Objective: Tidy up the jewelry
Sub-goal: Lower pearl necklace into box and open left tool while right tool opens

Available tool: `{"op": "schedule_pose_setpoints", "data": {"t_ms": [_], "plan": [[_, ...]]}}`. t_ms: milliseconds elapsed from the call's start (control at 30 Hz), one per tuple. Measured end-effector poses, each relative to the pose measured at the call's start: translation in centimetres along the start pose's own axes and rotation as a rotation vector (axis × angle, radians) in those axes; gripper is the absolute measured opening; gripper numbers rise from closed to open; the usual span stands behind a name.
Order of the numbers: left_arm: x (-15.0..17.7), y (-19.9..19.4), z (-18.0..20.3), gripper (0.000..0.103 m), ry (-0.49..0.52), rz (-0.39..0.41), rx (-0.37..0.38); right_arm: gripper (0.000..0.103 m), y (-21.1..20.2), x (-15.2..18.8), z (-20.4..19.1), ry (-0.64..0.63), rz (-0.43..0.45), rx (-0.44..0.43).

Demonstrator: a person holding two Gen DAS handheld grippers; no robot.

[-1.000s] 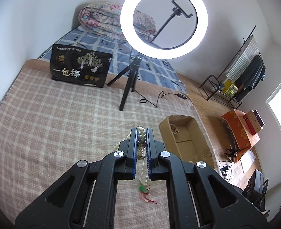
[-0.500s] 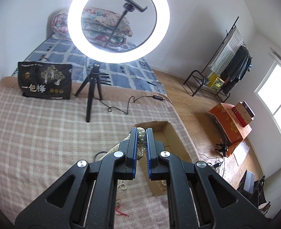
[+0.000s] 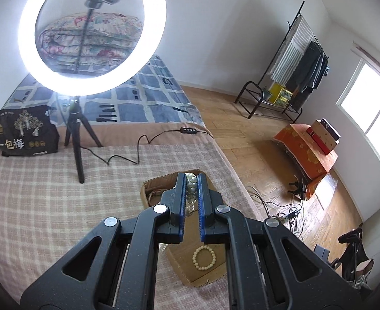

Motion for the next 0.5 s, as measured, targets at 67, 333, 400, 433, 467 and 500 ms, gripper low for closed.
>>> {"op": "schedule_pose_setpoints", "data": {"t_ms": [67, 333, 400, 433, 467, 500], "plan": [[-0.1, 1.3, 0.9, 0.006, 0.017, -0.013, 0.0, 0.006, 0.3, 0.1, 0.3, 0.002, -0.008, 0.002], [0.9, 6.5, 3.5, 0.006, 0.084, -0.083, -0.027, 0.006, 1.6, 0.3, 1.4, 0.014, -0.032, 0.012], [1.3, 7.6, 3.9, 0.006, 0.092, -0.099, -0.035, 0.006, 1.8, 0.4, 1.7, 0.018, -0.037, 0.015], [1.5, 8.2, 4.1, 0.006, 0.094, -0.112, -0.037, 0.006, 1.9, 0.4, 1.9, 0.022, -0.038, 0.016], [1.7, 8.7, 4.2, 0.006, 0.093, -0.119, -0.039, 0.006, 2.0, 0.5, 2.1, 0.026, -0.041, 0.017], [2.0, 9.3, 4.3, 0.006, 0.093, -0.128, -0.042, 0.006, 2.1, 0.5, 2.3, 0.03, -0.043, 0.018]]}}
Point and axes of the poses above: each gripper's, at about its wrist camera, not at the fingertips, and y roughly the way its jaws point, z to its right, x to its underside, the point moved 6 cm from there along y, roughly the way its jaws point, and after that the axes turned 5 degrees about z, right-handed, at the moved point
